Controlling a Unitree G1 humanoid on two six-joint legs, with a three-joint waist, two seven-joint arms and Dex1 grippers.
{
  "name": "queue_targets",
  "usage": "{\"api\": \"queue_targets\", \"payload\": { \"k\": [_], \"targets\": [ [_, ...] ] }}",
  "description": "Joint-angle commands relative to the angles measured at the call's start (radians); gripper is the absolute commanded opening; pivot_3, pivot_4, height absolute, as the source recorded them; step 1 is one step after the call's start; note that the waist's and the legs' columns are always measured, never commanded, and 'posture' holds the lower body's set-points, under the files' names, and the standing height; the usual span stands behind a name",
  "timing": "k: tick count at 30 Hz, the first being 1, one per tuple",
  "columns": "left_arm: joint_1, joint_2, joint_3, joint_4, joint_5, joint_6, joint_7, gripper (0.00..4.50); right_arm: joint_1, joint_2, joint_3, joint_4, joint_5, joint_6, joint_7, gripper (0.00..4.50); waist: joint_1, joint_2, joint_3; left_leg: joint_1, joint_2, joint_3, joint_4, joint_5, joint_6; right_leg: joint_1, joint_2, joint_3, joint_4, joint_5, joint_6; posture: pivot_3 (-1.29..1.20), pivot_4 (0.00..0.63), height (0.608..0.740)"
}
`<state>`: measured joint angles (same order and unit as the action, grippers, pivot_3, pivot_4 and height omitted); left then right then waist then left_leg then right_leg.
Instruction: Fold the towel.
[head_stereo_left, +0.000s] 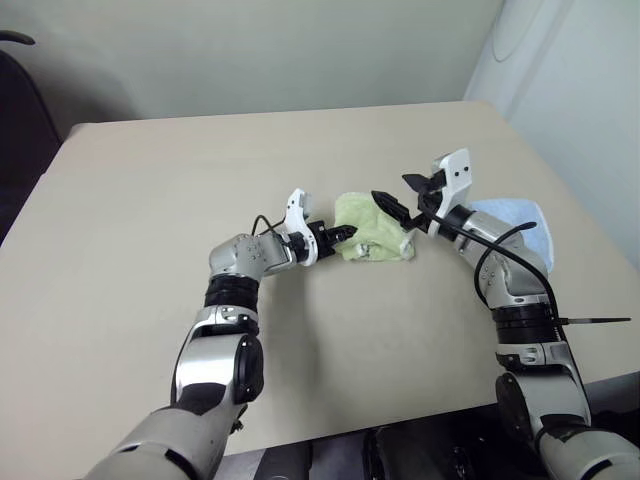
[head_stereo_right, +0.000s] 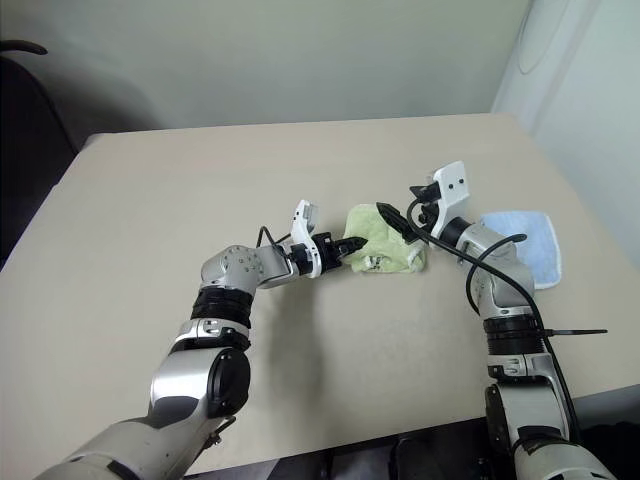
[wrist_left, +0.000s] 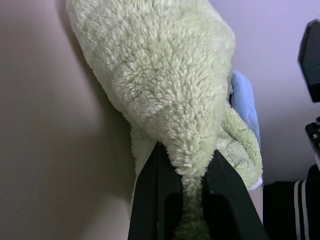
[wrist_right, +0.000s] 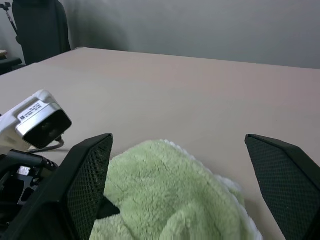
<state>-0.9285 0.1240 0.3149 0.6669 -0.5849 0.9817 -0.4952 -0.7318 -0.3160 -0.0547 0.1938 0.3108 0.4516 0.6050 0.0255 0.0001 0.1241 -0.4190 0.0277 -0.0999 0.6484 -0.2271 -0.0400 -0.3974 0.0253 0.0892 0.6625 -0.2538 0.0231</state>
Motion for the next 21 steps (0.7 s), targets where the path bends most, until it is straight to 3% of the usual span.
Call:
{"api": "queue_targets", "payload": {
  "k": [1, 7, 11, 16, 21],
  "targets": [
    [0.023, -0.009, 0.042, -0.089, -0.041, -0.003, 0.034, 0.01, -0.001, 0.002, -0.018, -0.045, 0.016, -0.006, -0.013, 4.50, -0.002, 0.000, 0.000, 0.000, 0.000, 0.000, 0.000, 0.000, 0.000, 0.000, 0.000, 0.000, 0.000, 0.000, 0.000, 0.00, 0.150, 0.740],
    [0.037, 0.068, 0.283, -0.275, -0.137, -0.091, 0.262, 0.01, 0.002, 0.000, -0.026, -0.045, 0.017, -0.010, -0.020, 4.50, -0.031, 0.000, 0.000, 0.000, 0.001, 0.002, -0.001, 0.000, 0.000, -0.001, 0.001, 0.001, 0.000, 0.000, 0.000, 0.00, 0.150, 0.740],
    [0.097, 0.193, 0.392, -0.425, -0.157, -0.137, 0.346, 0.01, -0.002, -0.004, -0.027, -0.028, 0.014, -0.017, -0.013, 4.50, -0.045, 0.000, 0.000, 0.001, 0.001, 0.002, -0.001, 0.000, 0.000, -0.002, 0.002, 0.002, -0.001, 0.000, -0.001, 0.00, 0.150, 0.740],
    [0.183, 0.368, 0.566, -0.435, -0.143, -0.271, 0.442, 0.01, -0.023, 0.006, -0.014, 0.010, 0.009, -0.034, 0.002, 4.50, -0.049, 0.000, 0.000, 0.000, 0.001, 0.002, -0.002, 0.000, 0.000, -0.003, 0.002, 0.002, -0.001, 0.000, -0.001, 0.00, 0.150, 0.740],
    [0.312, 0.385, 0.744, -0.425, -0.201, -0.341, 0.546, 0.01, -0.050, 0.015, -0.003, 0.055, 0.005, -0.055, 0.020, 4.50, -0.044, 0.000, 0.000, 0.000, 0.001, 0.002, -0.001, 0.000, 0.000, -0.001, 0.002, 0.002, -0.001, 0.000, -0.001, 0.00, 0.150, 0.740]
  ]
}}
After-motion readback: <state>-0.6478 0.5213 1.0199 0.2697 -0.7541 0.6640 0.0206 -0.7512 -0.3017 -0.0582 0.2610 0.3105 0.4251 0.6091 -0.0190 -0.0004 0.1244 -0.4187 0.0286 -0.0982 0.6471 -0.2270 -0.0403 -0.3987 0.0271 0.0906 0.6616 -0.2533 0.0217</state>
